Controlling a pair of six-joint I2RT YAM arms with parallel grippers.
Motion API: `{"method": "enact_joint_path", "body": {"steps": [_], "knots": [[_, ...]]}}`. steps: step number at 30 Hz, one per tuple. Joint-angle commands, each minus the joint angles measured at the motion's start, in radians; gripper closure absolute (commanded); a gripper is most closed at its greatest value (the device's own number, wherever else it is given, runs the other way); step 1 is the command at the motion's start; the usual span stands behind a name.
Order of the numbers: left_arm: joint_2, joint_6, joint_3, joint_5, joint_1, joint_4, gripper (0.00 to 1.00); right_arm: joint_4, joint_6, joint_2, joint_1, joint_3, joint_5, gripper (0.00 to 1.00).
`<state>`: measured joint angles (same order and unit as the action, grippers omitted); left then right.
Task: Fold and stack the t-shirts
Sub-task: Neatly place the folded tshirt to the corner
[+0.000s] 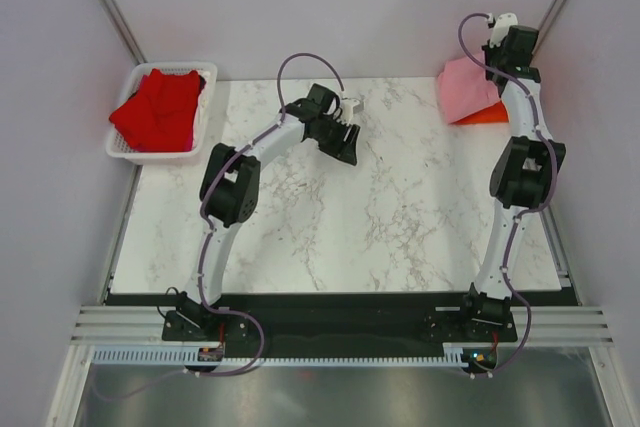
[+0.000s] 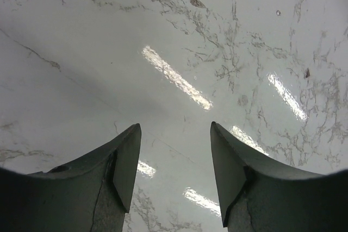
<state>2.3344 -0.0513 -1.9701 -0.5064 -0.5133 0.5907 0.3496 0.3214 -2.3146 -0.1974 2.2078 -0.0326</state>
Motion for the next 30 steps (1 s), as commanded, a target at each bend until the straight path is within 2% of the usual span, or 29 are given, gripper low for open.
{"method": "enact_joint_path", "body": {"steps": [1, 2, 3, 4, 6, 7, 12, 15, 18, 21, 24, 29, 30], "knots": [[-0.069, -0.048, -0.012, 0.012, -0.011, -0.005, 0.38, -0.076, 0.007, -0.115, -0.011, 0.113, 0.085, 1.0], [-0.072, -0.048, -0.009, 0.014, -0.011, -0.003, 0.38, -0.092, 0.011, -0.133, -0.01, 0.116, 0.133, 0.99], [-0.079, -0.053, -0.003, 0.017, -0.011, 0.0, 0.38, -0.137, 0.022, -0.149, -0.008, 0.116, 0.172, 0.93], [-0.084, -0.056, 0.0, 0.017, -0.011, 0.0, 0.38, -0.173, 0.025, -0.172, -0.007, 0.106, 0.225, 0.56], [-0.087, -0.056, 0.01, 0.023, -0.01, 0.001, 0.38, -0.236, 0.025, -0.186, 0.004, 0.098, 0.415, 0.24], [-0.093, -0.058, 0.013, 0.023, -0.01, 0.001, 0.38, -0.279, 0.025, -0.18, 0.013, 0.086, 0.462, 0.02], [-0.106, -0.044, 0.01, 0.052, -0.01, 0.0, 0.36, -0.261, -0.057, -0.027, 0.03, -0.035, 0.461, 0.02], [-0.135, -0.053, -0.001, 0.158, -0.011, -0.009, 0.32, -0.326, -0.076, 0.156, 0.049, -0.259, 0.363, 0.02], [-0.158, -0.096, -0.047, 0.315, -0.01, -0.015, 0.24, -0.24, -0.076, 0.285, 0.105, -0.411, 0.173, 0.02], [-0.176, -0.124, -0.09, 0.455, 0.004, -0.022, 0.0, -0.088, -0.059, 0.354, 0.19, -0.5, -0.033, 0.02], [-0.207, -0.122, -0.079, 0.479, 0.032, -0.029, 0.0, -0.07, -0.168, 0.412, 0.254, -0.583, -0.17, 0.02], [-0.251, -0.105, -0.012, 0.494, 0.073, -0.04, 0.0, -0.107, -0.365, 0.457, 0.312, -0.678, -0.144, 0.02], [-0.259, -0.101, 0.006, 0.479, 0.088, -0.042, 0.0, -0.112, -0.386, 0.46, 0.317, -0.689, -0.08, 0.02]]}}
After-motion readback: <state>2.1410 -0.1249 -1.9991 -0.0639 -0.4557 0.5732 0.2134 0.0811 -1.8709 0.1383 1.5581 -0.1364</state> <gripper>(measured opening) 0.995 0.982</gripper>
